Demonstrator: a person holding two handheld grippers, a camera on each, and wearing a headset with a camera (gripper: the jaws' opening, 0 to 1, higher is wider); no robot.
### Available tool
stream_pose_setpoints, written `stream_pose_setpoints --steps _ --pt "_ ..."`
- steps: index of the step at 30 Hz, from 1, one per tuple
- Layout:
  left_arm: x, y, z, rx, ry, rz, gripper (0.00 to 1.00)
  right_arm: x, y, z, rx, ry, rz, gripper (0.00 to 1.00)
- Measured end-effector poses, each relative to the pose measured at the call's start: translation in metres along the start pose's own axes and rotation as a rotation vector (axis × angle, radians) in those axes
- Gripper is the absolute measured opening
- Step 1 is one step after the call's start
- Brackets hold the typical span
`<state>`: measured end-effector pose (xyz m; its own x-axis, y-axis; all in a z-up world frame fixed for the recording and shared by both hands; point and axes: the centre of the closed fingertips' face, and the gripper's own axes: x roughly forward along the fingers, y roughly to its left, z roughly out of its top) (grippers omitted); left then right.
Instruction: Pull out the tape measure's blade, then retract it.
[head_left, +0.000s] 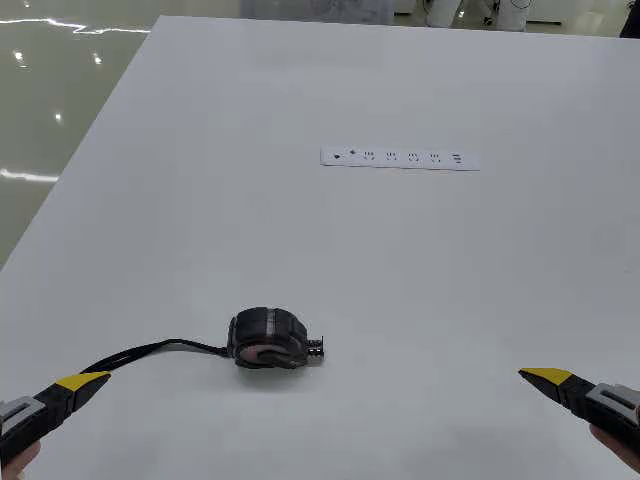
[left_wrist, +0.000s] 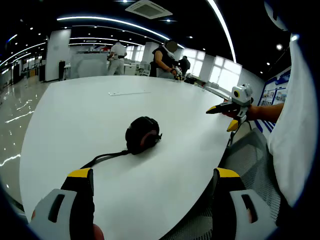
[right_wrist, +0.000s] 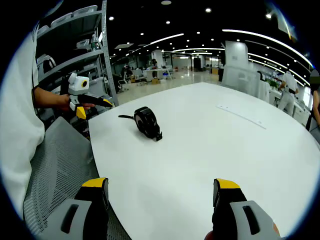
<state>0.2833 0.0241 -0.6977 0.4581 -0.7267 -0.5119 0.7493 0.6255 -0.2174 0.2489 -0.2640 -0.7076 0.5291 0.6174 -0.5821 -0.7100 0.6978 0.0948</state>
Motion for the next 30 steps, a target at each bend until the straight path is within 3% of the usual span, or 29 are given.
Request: stream_pose_setpoints --steps 16,30 --pt "0.001 -0.001 0.001 0.006 0.005 -0.004 0.97 0.000 0.000 -0.002 -0.010 0.010 -0.003 0.87" --pt "0.010 0.003 0.011 0.022 0.001 -0.017 0.99 0.006 -0.005 0.001 -0.015 0.006 0.013 0.86"
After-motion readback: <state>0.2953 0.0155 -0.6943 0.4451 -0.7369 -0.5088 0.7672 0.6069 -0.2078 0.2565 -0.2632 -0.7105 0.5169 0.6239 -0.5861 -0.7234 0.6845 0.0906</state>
